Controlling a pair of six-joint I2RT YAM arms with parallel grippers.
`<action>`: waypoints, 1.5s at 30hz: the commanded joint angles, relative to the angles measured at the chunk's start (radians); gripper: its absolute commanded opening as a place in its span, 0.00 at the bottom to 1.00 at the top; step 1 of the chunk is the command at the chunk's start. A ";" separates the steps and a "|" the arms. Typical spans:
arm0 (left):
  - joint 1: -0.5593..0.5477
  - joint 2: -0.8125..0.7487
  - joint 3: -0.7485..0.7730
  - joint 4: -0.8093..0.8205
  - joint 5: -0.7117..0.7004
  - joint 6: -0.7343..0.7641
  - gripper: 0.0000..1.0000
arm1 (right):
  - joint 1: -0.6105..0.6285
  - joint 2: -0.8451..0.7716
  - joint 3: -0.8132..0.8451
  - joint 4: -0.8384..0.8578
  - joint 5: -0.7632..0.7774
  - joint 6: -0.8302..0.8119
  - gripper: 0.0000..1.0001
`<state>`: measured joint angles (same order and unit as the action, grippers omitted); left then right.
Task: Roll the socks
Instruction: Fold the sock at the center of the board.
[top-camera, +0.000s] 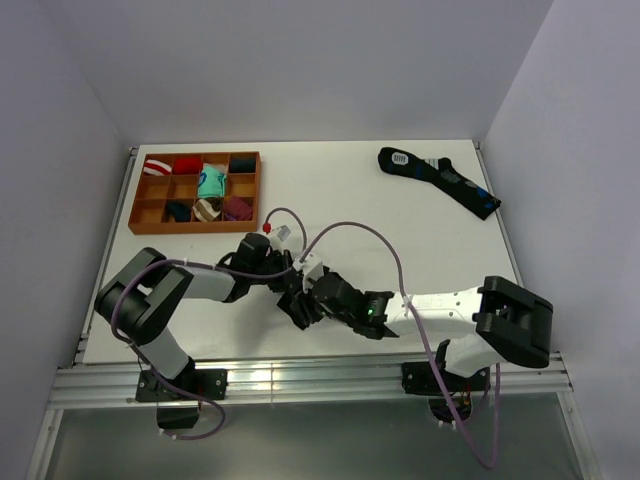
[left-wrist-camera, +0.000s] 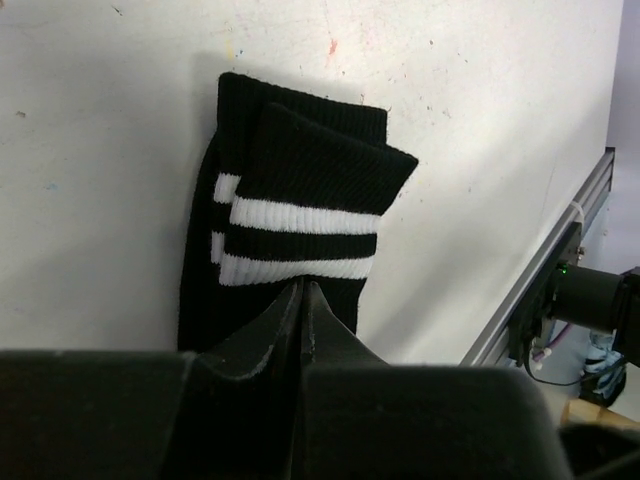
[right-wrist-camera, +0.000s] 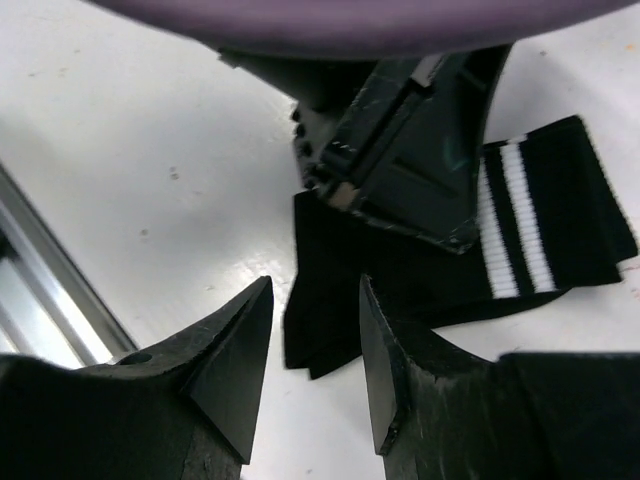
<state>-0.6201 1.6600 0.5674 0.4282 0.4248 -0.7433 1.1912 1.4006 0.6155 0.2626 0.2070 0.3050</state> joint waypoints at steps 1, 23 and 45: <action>0.014 0.029 0.014 -0.019 0.063 0.039 0.09 | -0.024 0.024 0.052 -0.008 -0.028 -0.101 0.48; 0.051 0.075 0.054 -0.085 0.164 0.065 0.11 | 0.071 0.181 0.145 -0.097 0.114 -0.159 0.47; 0.063 0.070 0.072 -0.141 0.175 0.081 0.11 | 0.149 0.270 0.219 -0.210 0.229 -0.135 0.47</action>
<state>-0.5621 1.7180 0.6277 0.3435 0.6044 -0.7059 1.3231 1.6794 0.7971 0.0711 0.4015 0.1589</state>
